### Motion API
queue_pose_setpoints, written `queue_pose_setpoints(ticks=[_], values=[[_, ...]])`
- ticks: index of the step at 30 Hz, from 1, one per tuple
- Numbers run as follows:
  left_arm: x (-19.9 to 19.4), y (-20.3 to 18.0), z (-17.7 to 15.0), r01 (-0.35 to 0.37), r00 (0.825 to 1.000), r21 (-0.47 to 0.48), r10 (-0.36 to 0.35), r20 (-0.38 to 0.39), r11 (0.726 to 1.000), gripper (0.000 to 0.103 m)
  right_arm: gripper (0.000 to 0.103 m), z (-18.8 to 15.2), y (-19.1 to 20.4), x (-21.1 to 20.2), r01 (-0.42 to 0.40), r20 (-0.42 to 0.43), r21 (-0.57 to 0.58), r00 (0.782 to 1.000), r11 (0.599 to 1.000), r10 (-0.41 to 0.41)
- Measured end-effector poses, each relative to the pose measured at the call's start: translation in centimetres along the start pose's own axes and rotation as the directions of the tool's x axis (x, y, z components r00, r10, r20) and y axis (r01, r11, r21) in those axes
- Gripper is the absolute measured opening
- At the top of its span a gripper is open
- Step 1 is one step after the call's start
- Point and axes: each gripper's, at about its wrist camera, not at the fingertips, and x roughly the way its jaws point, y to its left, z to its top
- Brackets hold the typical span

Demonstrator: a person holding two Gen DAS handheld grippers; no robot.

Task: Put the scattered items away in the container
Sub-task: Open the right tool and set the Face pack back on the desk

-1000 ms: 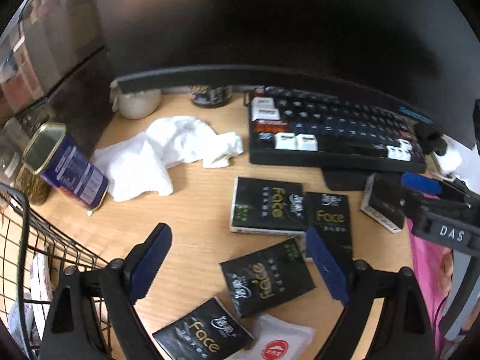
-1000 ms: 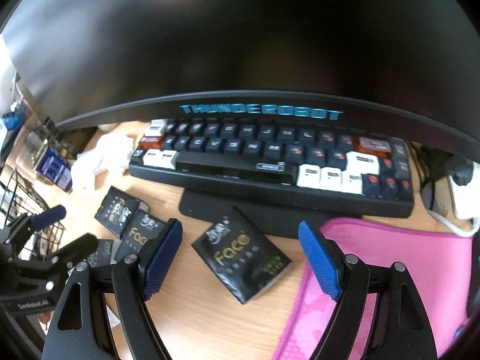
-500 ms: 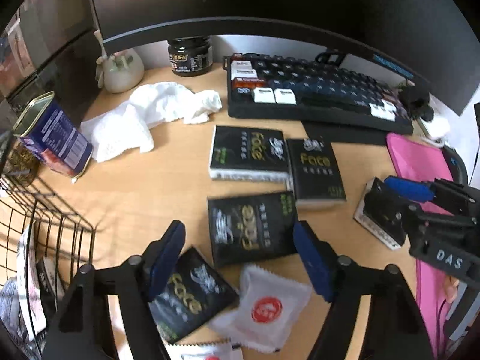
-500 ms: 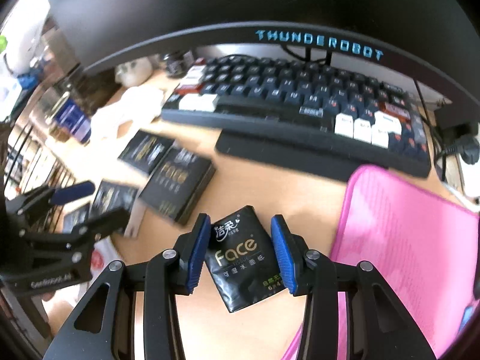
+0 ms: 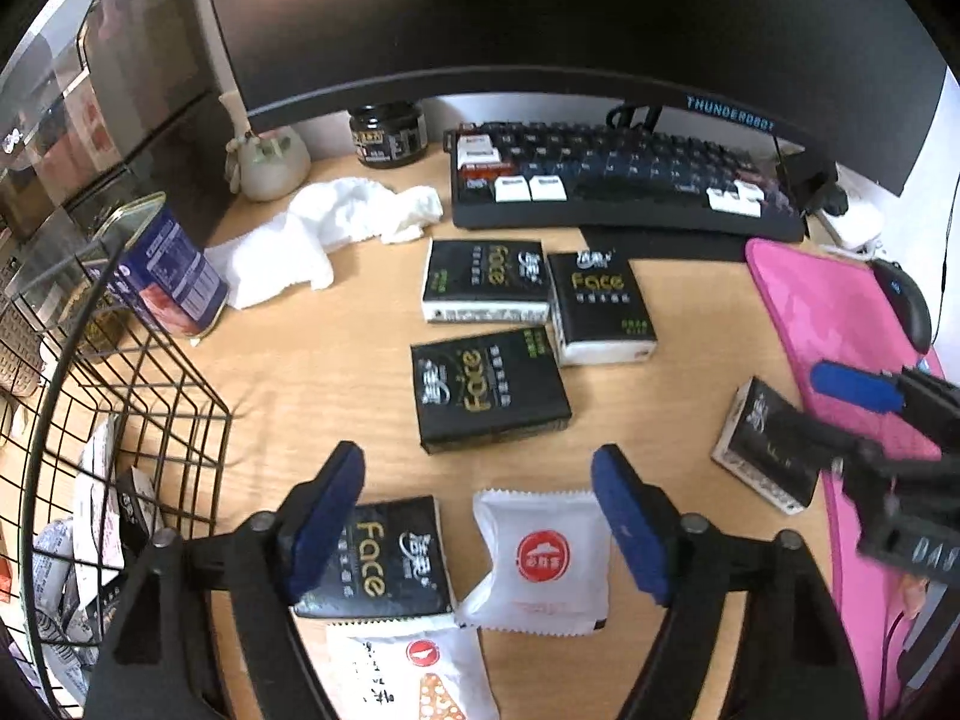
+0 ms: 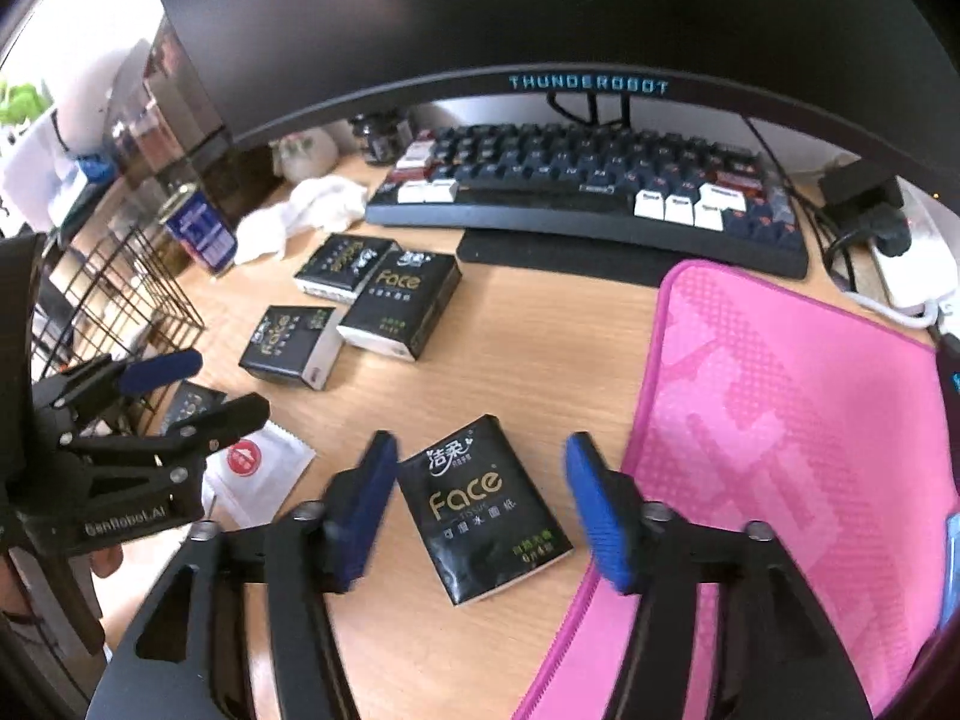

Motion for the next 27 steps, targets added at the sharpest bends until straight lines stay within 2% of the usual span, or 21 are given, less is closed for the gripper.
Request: queue_pose_setpoints(ticks=[1, 7, 11, 15, 17, 18, 21, 27], values=[[0.2, 0.0, 0.2, -0.004, 1.000, -0.004, 0.004, 0.001, 1.000, 0.082, 0.071, -0.1, 0.1, 0.1, 0.005, -0.005, -0.015, 1.000, 1.000, -0.005], [2.7, 0.0, 1.4, -0.035, 0.999, -0.013, 0.034, -0.033, 0.999, 0.084, 0.071, -0.5, 0.1, 1.1, 0.014, -0.036, -0.081, 0.999, 0.997, -0.017], [3.5, -0.2, 2.1, -0.012, 0.999, -0.021, 0.012, -0.030, 1.000, 0.085, 0.071, -0.9, 0.0, 2.3, -0.016, -0.065, -0.095, 0.998, 0.995, 0.010], [4.1, -0.2, 2.9, -0.002, 1.000, -0.029, 0.001, -0.027, 1.000, 0.087, 0.072, -1.1, 0.4, 2.5, 0.010, -0.051, -0.141, 0.999, 0.990, -0.017], [4.5, -0.2, 3.1, 0.006, 0.999, -0.042, -0.007, -0.031, 0.999, 0.087, 0.075, -1.2, 0.8, 2.7, 0.049, -0.041, -0.175, 0.997, 0.983, -0.057], [4.7, -0.2, 3.1, 0.005, 0.999, -0.044, -0.007, -0.039, 0.999, 0.087, 0.081, -1.4, 1.1, 2.9, 0.074, -0.042, -0.199, 0.996, 0.977, -0.084], [5.5, -0.8, 2.7, 0.006, 0.998, -0.015, -0.007, -0.062, 1.000, 0.087, 0.094, -1.7, 1.7, 3.2, 0.068, -0.047, -0.240, 0.996, 0.968, -0.081], [4.9, -0.8, 1.7, 0.008, 0.998, 0.007, -0.008, -0.062, 1.000, 0.087, 0.098, -1.7, 1.9, 3.3, 0.055, -0.058, -0.256, 0.996, 0.965, -0.072]])
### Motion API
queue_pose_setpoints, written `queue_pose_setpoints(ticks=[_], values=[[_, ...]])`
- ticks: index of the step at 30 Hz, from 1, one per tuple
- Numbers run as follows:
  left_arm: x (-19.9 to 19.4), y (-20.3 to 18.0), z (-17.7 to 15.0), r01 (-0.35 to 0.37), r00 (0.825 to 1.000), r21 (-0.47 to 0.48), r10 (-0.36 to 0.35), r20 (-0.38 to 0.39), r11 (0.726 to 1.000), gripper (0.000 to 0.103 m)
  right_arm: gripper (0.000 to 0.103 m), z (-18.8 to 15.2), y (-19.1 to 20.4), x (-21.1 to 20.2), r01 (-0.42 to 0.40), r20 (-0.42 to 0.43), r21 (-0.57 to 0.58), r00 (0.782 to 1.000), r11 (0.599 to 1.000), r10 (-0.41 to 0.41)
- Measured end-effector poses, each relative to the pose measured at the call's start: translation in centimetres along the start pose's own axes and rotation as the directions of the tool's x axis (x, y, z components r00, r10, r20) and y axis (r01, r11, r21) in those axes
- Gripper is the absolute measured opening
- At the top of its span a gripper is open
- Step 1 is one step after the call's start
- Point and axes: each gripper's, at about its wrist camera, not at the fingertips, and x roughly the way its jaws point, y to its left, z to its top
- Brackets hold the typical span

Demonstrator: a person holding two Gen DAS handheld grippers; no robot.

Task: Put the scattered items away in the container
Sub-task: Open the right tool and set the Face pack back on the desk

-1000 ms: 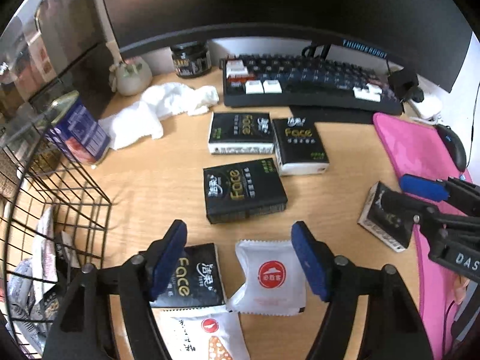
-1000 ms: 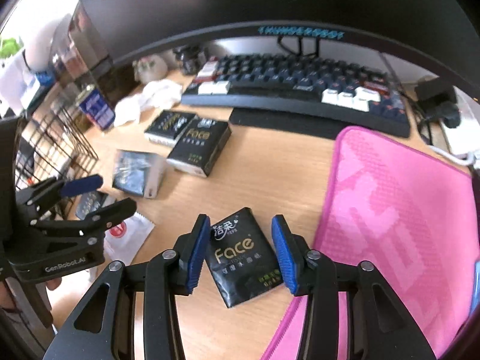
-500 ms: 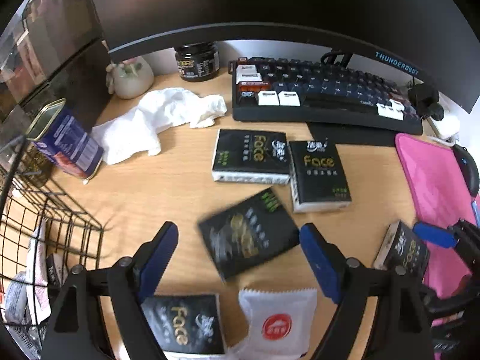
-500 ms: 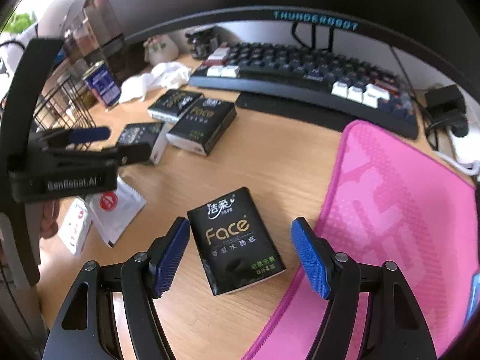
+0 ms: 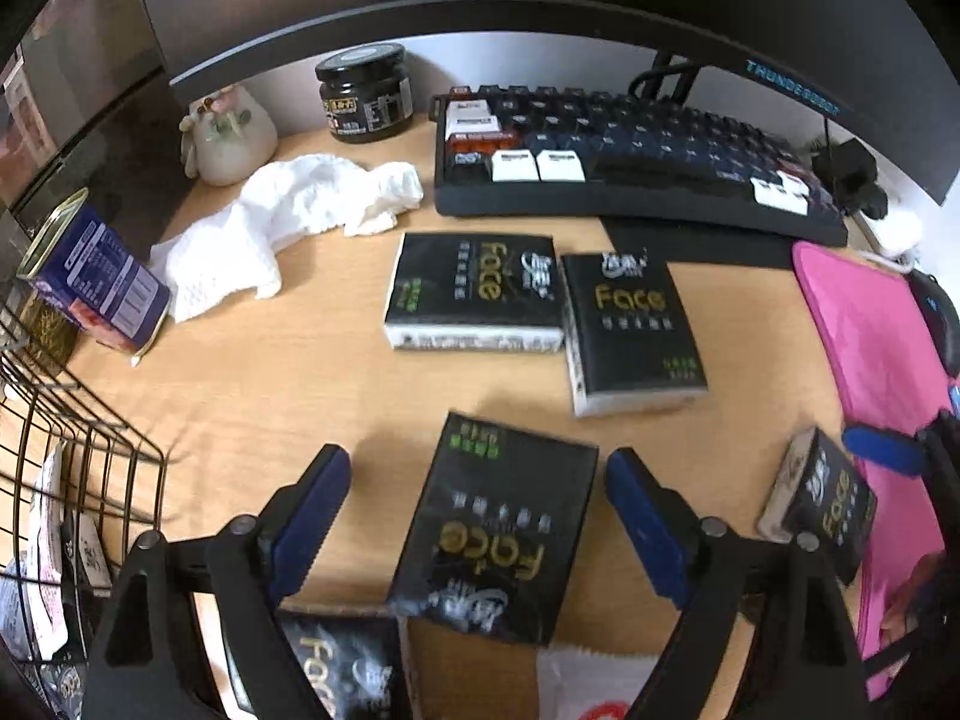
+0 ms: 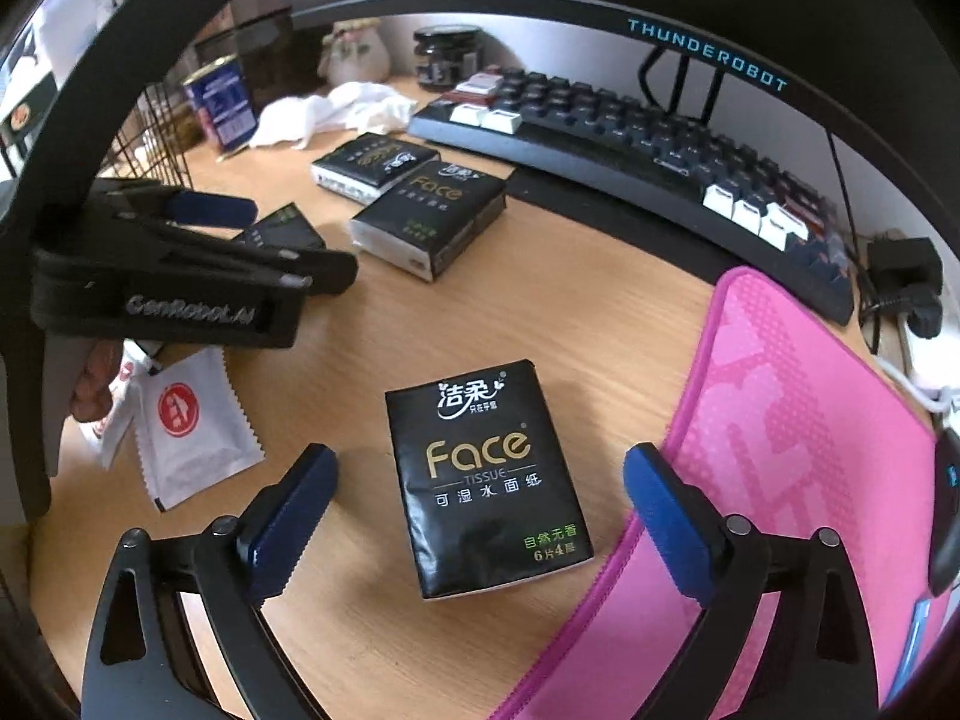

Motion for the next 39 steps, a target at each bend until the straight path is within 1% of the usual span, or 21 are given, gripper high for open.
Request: queue_pose_setpoints(ticks=[5, 7, 8, 9, 11, 12, 13, 14, 15, 20, 22, 24, 28, 32, 33, 35, 39], values=[[-0.8, 0.4, -0.9, 0.008, 1.000, 0.047, -0.008, -0.004, 0.999, 0.087, 0.098, 0.0, -0.1, 0.1, 0.002, 0.001, 0.007, 1.000, 1.000, -0.002], [-1.1, 0.6, -1.2, 0.022, 1.000, 0.051, -0.022, -0.002, 0.998, 0.085, 0.098, 0.0, 0.0, 0.1, 0.009, 0.004, 0.015, 1.000, 1.000, -0.009], [-1.3, 0.8, -1.3, 0.039, 0.999, 0.048, -0.039, 0.000, 0.998, 0.082, 0.097, 0.0, 0.0, 0.1, 0.012, 0.005, 0.018, 1.000, 1.000, -0.013], [-1.4, 1.0, -1.4, 0.053, 0.999, 0.044, -0.053, 0.005, 0.998, 0.081, 0.094, 0.0, -0.1, 0.0, 0.017, 0.008, 0.023, 1.000, 1.000, -0.017], [-1.7, 1.1, -1.5, 0.056, 0.998, 0.049, -0.057, 0.027, 0.997, 0.081, 0.086, -0.1, -0.2, -0.2, 0.029, 0.016, 0.039, 0.999, 0.999, -0.030], [-1.8, 1.1, -1.6, 0.057, 0.998, 0.050, -0.059, 0.037, 0.997, 0.083, 0.078, -0.1, -0.3, -0.3, 0.034, 0.022, 0.047, 0.999, 0.998, -0.035], [-1.9, 1.1, -1.5, 0.058, 0.997, 0.051, -0.060, 0.043, 0.997, 0.085, 0.071, -0.1, -0.4, -0.5, 0.040, 0.028, 0.053, 0.999, 0.998, -0.041], [-1.8, 1.2, -1.5, 0.064, 0.997, 0.053, -0.066, 0.035, 0.997, 0.093, 0.070, -0.1, -0.5, -0.6, 0.044, 0.032, 0.059, 0.998, 0.997, -0.046], [-1.5, 1.2, -1.4, 0.072, 0.997, 0.062, -0.073, 0.017, 0.995, 0.103, 0.069, -0.1, -0.5, -0.6, 0.045, 0.033, 0.061, 0.998, 0.997, -0.047], [-1.5, 1.1, -1.2, 0.093, 0.996, 0.104, -0.094, 0.006, 0.990, 0.103, 0.069, 0.0, -0.4, -0.5, 0.049, 0.044, 0.067, 0.998, 0.997, -0.052], [-1.7, 1.3, -1.3, 0.100, 0.994, 0.112, -0.103, 0.021, 0.989, 0.103, 0.070, 0.0, -0.5, -0.5, 0.049, 0.049, 0.068, 0.997, 0.997, -0.052], [-1.9, 1.3, -1.5, 0.095, 0.995, 0.104, -0.098, 0.027, 0.990, 0.103, 0.070, -0.1, -0.5, -0.5, 0.048, 0.052, 0.067, 0.997, 0.997, -0.051], [-1.8, 0.9, -1.4, 0.083, 0.996, 0.085, -0.082, -0.018, 0.993, 0.103, 0.070, -0.1, -0.5, -0.5, 0.047, 0.057, 0.065, 0.997, 0.997, -0.051], [-1.6, 0.8, -1.3, 0.086, 0.996, 0.089, -0.085, -0.023, 0.992, 0.103, 0.071, -0.1, -0.6, -0.4, 0.052, 0.056, 0.067, 0.997, 0.996, -0.056], [-1.5, 0.8, -1.1, 0.090, 0.996, 0.096, -0.088, -0.033, 0.991, 0.103, 0.073, -0.1, -0.6, -0.4, 0.052, 0.057, 0.067, 0.997, 0.996, -0.056], [-1.3, 0.7, -0.9, 0.097, 0.994, 0.106, -0.092, -0.051, 0.990, 0.103, 0.083, -0.2, -0.7, -0.3, 0.053, 0.057, 0.066, 0.997, 0.996, -0.056], [-1.3, 0.7, -1.1, 0.093, 0.995, 0.105, -0.089, -0.043, 0.990, 0.103, 0.092, -0.2, -0.3, -0.1, 0.033, 0.047, 0.036, 0.998, 0.999, -0.034]])
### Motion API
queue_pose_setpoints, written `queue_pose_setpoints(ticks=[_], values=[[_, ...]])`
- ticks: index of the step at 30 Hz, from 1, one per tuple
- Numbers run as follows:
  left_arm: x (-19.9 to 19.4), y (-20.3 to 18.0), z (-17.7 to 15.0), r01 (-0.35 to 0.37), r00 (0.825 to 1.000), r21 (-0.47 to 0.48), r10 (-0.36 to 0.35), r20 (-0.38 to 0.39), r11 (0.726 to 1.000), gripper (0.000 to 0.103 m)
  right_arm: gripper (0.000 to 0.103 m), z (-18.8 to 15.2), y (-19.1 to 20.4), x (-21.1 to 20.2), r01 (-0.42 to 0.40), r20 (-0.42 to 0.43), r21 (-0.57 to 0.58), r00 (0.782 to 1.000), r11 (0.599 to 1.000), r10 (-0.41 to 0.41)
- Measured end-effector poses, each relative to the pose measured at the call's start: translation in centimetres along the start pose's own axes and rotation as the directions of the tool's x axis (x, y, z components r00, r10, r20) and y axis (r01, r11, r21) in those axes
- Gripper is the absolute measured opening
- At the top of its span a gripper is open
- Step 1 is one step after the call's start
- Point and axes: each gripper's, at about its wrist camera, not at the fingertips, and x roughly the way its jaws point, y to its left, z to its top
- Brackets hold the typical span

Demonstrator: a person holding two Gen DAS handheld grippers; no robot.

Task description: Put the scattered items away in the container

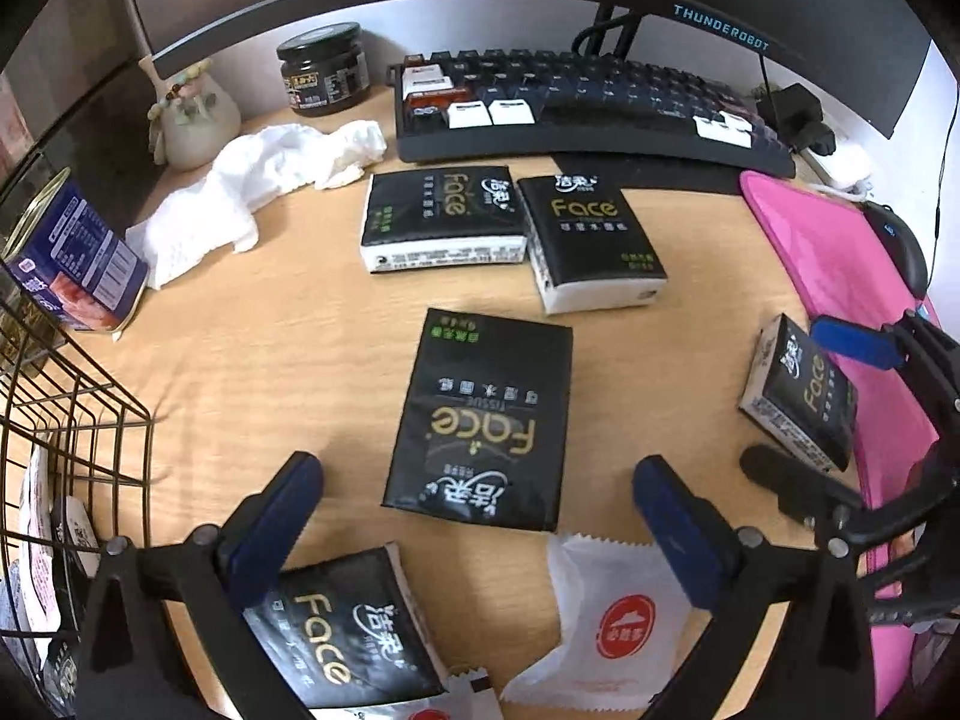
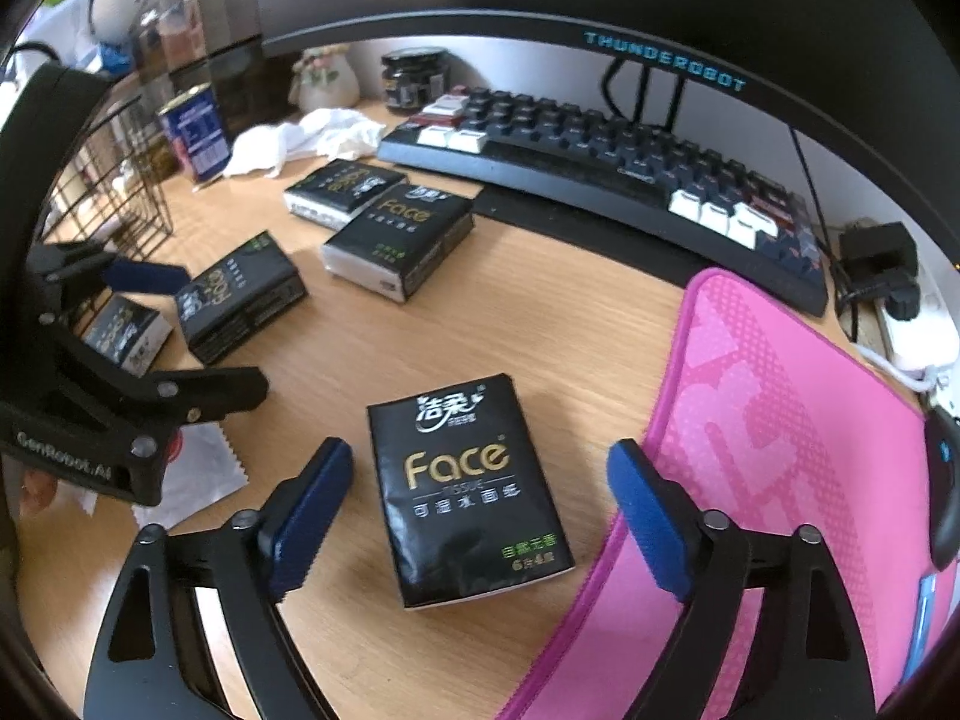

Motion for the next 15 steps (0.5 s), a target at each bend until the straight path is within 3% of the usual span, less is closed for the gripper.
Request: queue_pose_setpoints(ticks=[3, 6, 7, 9, 11, 12, 13, 15], values=[[0.1, 0.1, -0.1, 0.001, 1.000, -0.001, -0.001, 0.002, 1.000, 0.103, 0.101, -0.1, 0.5, 0.2, -0.018, -0.015, -0.026, 1.000, 1.000, 0.017], [0.1, 0.1, -0.1, -0.006, 1.000, -0.008, 0.006, 0.008, 1.000, 0.101, 0.102, -0.1, 0.6, 0.3, -0.021, -0.020, -0.029, 1.000, 0.999, 0.021], [0.0, 0.0, -0.2, -0.006, 1.000, -0.006, 0.006, 0.013, 1.000, 0.098, 0.101, -0.1, 0.6, 0.3, -0.022, -0.021, -0.027, 1.000, 0.999, 0.021], [-0.4, 0.0, -0.2, -0.002, 1.000, -0.001, 0.002, 0.030, 1.000, 0.083, 0.098, -0.2, 0.5, 0.3, -0.015, -0.020, -0.018, 1.000, 1.000, 0.015], [-0.6, -0.1, -0.2, 0.004, 0.999, 0.010, -0.005, 0.039, 1.000, 0.075, 0.091, -0.1, 0.3, 0.1, -0.005, -0.017, 0.000, 1.000, 1.000, 0.005], [-0.7, -0.2, -0.2, 0.006, 0.999, 0.013, -0.007, 0.043, 1.000, 0.071, 0.081, -0.1, 0.2, 0.0, 0.000, -0.012, 0.008, 1.000, 1.000, 0.000], [-0.7, -0.2, -0.2, 0.007, 0.999, 0.014, -0.007, 0.046, 1.000, 0.068, 0.063, -0.1, 0.1, -0.2, 0.004, -0.002, 0.015, 1.000, 1.000, -0.004], [-0.9, -0.2, -0.2, 0.007, 0.999, 0.014, -0.008, 0.051, 1.000, 0.053, 0.047, 0.0, -0.2, -0.5, 0.014, 0.008, 0.024, 1.000, 1.000, -0.014]])
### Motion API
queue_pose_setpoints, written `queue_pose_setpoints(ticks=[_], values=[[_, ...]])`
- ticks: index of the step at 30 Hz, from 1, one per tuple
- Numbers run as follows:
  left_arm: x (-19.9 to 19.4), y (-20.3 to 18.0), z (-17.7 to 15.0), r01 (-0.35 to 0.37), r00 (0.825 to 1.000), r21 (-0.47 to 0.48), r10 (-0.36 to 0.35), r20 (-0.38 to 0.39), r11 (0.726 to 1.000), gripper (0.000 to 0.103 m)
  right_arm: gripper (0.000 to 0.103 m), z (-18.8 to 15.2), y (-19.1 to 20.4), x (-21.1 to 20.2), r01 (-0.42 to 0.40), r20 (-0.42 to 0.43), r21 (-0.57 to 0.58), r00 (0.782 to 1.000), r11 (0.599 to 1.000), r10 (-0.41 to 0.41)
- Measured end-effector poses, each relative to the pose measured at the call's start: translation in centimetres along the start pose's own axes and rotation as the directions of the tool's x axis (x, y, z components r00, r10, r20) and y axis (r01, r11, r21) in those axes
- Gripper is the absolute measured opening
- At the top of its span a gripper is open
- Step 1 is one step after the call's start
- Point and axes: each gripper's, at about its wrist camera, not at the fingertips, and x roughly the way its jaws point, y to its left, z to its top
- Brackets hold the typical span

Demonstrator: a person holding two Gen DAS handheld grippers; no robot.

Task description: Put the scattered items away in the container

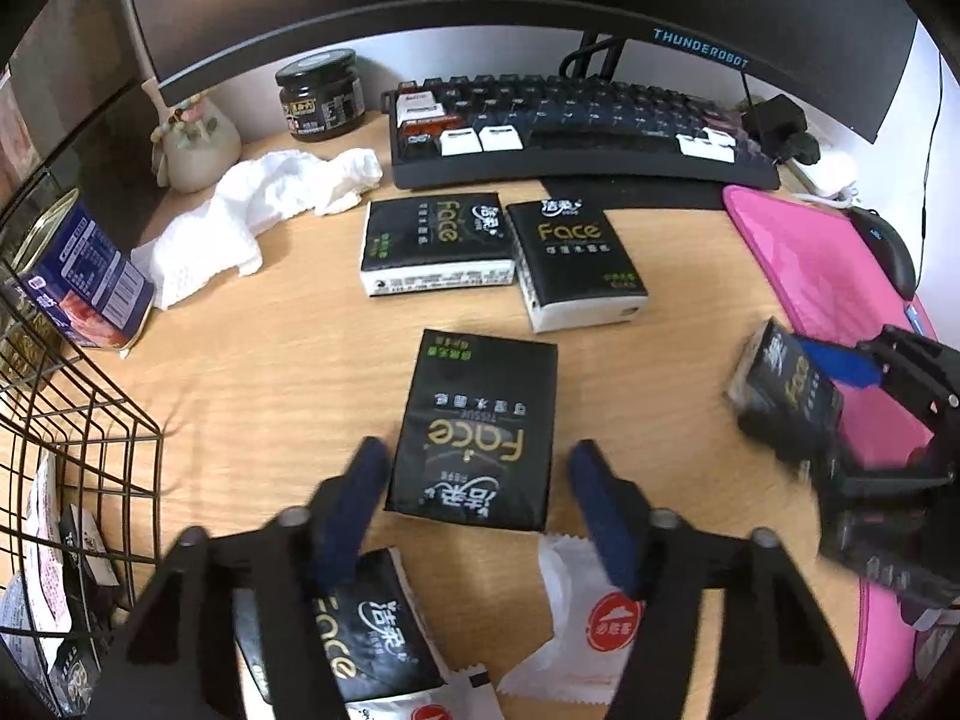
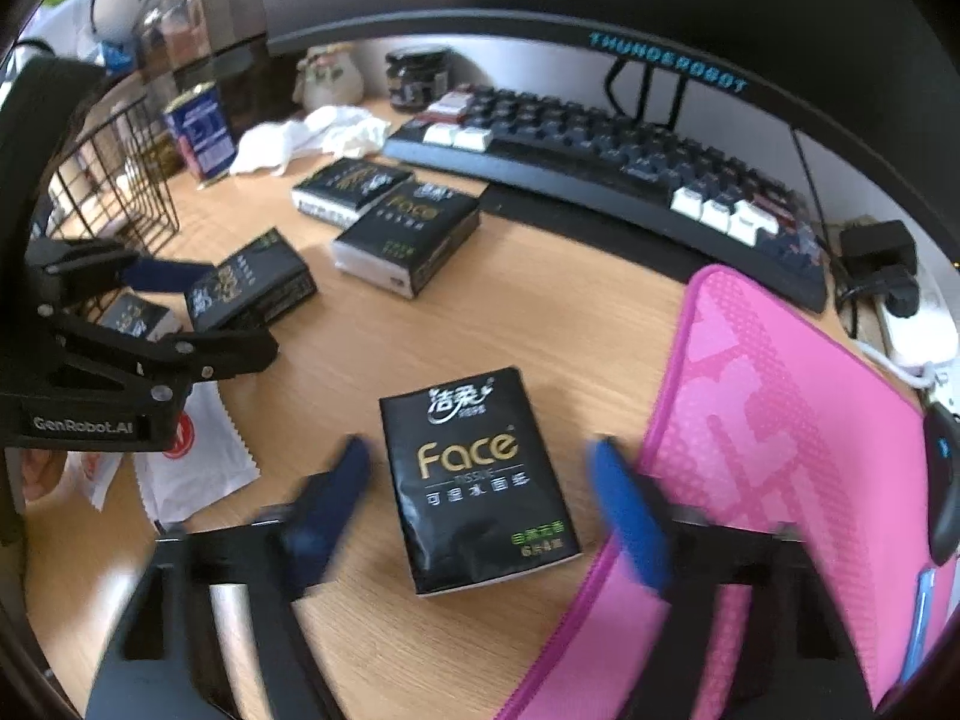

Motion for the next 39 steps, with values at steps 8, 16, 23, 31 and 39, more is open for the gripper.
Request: queue_pose_setpoints(ticks=[8, 16, 23, 31, 39], values=[[-0.2, 0.1, -0.3, -0.021, 1.000, -0.006, 0.021, 0.010, 1.000, 0.052, 0.047, 0.0, -0.2, -0.1, -0.006, 0.003, 0.008, 1.000, 1.000, 0.006], [-3.3, 0.3, 0.2, -0.009, 0.999, -0.024, 0.010, 0.048, 1.000, 0.052, 0.047, 0.5, -0.7, -0.4, -0.061, -0.013, 0.059, 0.998, 0.996, 0.062], [-10.6, 2.4, -0.1, -0.032, 0.985, -0.105, 0.049, 0.164, 0.994, 0.052, 0.047, 3.6, 3.6, -4.6, -0.098, 0.066, -0.011, 0.993, 0.995, 0.098], [-19.3, 10.8, -4.5, -0.118, 0.947, -0.293, 0.197, 0.254, 0.949, 0.052, 0.047, 9.2, 13.5, -8.3, -0.164, 0.141, -0.171, 0.972, 0.972, 0.189], [-22.0, 19.2, -10.0, -0.203, 0.927, -0.441, 0.317, 0.202, 0.874, 0.052, 0.047, 12.6, 24.6, -9.8, -0.265, 0.173, -0.297, 0.930, 0.917, 0.325]])
